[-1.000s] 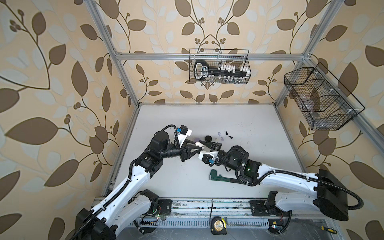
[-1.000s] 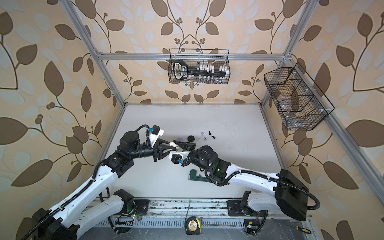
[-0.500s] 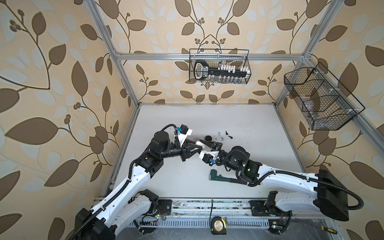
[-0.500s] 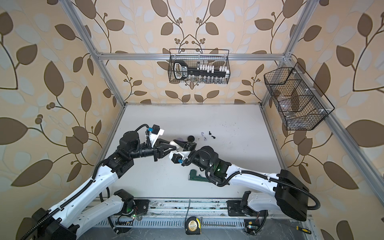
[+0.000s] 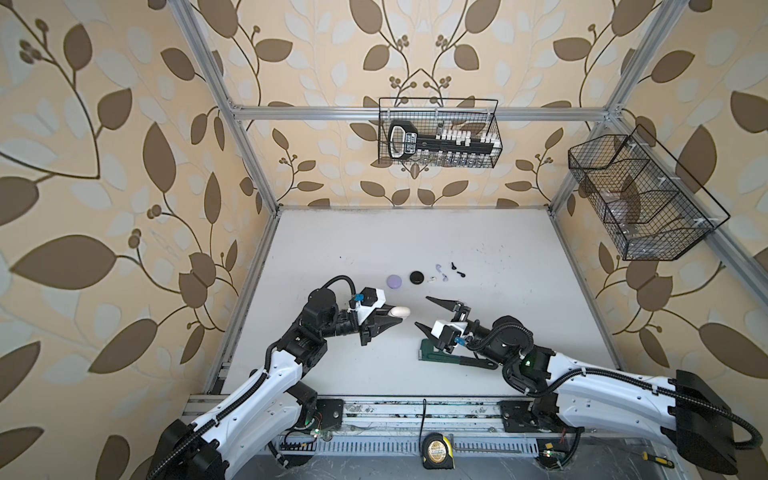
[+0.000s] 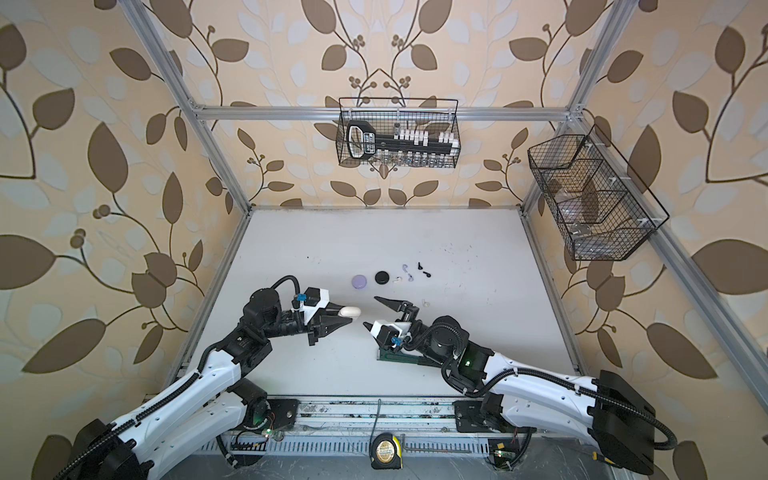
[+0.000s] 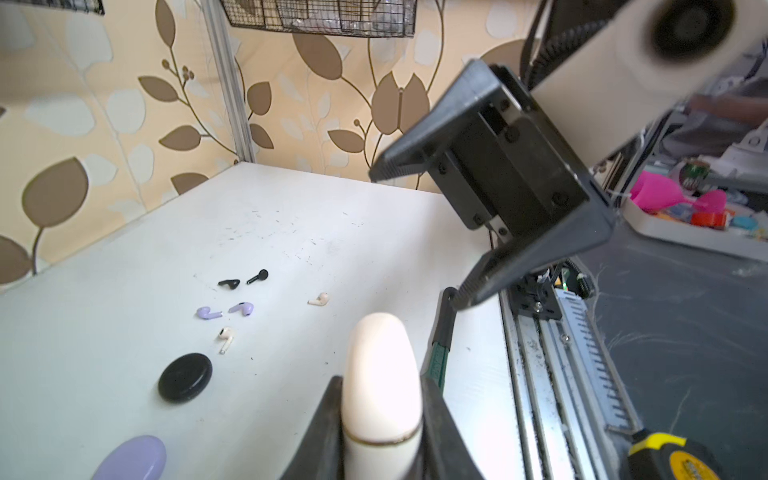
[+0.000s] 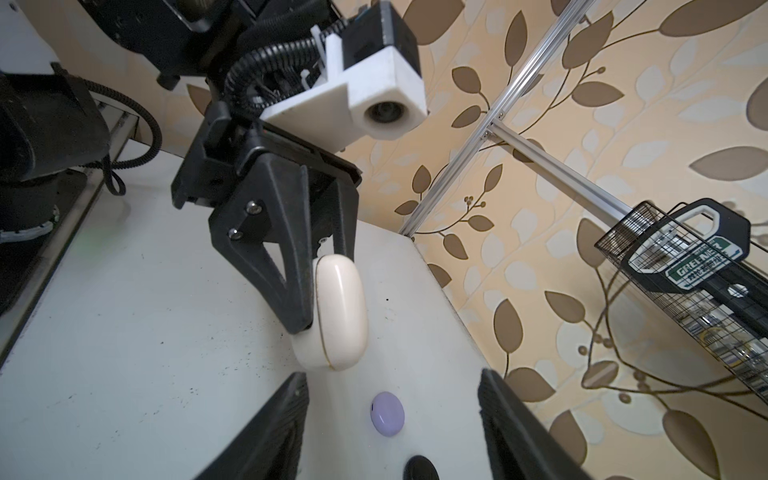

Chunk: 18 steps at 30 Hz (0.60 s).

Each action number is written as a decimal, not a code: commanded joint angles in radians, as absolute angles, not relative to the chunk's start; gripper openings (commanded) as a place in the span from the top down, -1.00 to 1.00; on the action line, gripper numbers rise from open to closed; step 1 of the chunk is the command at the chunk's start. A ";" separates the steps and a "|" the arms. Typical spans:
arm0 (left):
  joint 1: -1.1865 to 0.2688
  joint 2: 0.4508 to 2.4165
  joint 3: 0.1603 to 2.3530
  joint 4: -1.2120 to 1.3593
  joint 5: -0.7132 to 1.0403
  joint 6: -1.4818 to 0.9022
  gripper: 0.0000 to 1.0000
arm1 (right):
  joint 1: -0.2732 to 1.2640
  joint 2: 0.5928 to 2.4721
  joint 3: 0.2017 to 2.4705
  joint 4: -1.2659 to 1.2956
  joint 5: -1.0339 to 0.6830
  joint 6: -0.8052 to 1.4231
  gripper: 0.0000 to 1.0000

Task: Insert the wireless bluetooth earbuds into the charging case
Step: 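Pinch the cream case lid with the right gripper and pull it open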

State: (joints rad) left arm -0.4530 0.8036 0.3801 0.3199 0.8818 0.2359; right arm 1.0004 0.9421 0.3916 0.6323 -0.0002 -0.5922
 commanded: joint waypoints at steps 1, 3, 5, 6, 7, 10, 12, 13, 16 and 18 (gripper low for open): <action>-0.467 0.772 0.374 0.413 0.954 0.362 1.00 | 0.989 0.929 0.393 0.646 -0.092 -0.550 -0.30; -0.472 0.770 0.369 0.402 0.982 0.399 1.00 | 0.988 0.941 0.400 0.658 -0.091 -0.536 -0.30; -0.477 0.769 0.364 0.395 1.003 0.429 1.00 | 0.988 0.954 0.408 0.661 -0.087 -0.526 -0.29; -0.480 0.767 0.362 0.392 1.007 0.438 1.00 | 0.988 0.961 0.412 0.663 -0.090 -0.523 -0.29; -0.481 0.765 0.362 0.387 1.007 0.444 1.00 | 0.988 0.971 0.416 0.666 -0.096 -0.518 -0.29; -0.485 0.763 0.367 0.374 1.007 0.449 1.00 | 0.988 1.002 0.438 0.676 -0.122 -0.491 -0.28; -0.487 0.765 0.370 0.363 1.008 0.454 1.00 | 0.993 1.020 0.455 0.682 -0.130 -0.472 -0.27; -0.487 0.764 0.370 0.360 1.008 0.458 1.00 | 0.995 1.028 0.461 0.686 -0.130 -0.465 -0.26; -0.491 0.764 0.371 0.352 1.009 0.469 1.00 | 1.000 1.046 0.473 0.700 -0.119 -0.449 -0.23; -0.491 0.764 0.373 0.348 1.009 0.472 1.00 | 1.001 1.051 0.475 0.710 -0.110 -0.438 -0.21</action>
State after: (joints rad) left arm -0.4782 0.7765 0.3702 0.3431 0.9657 0.4408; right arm 0.9974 1.0424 0.4328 0.6468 -0.1097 -0.4728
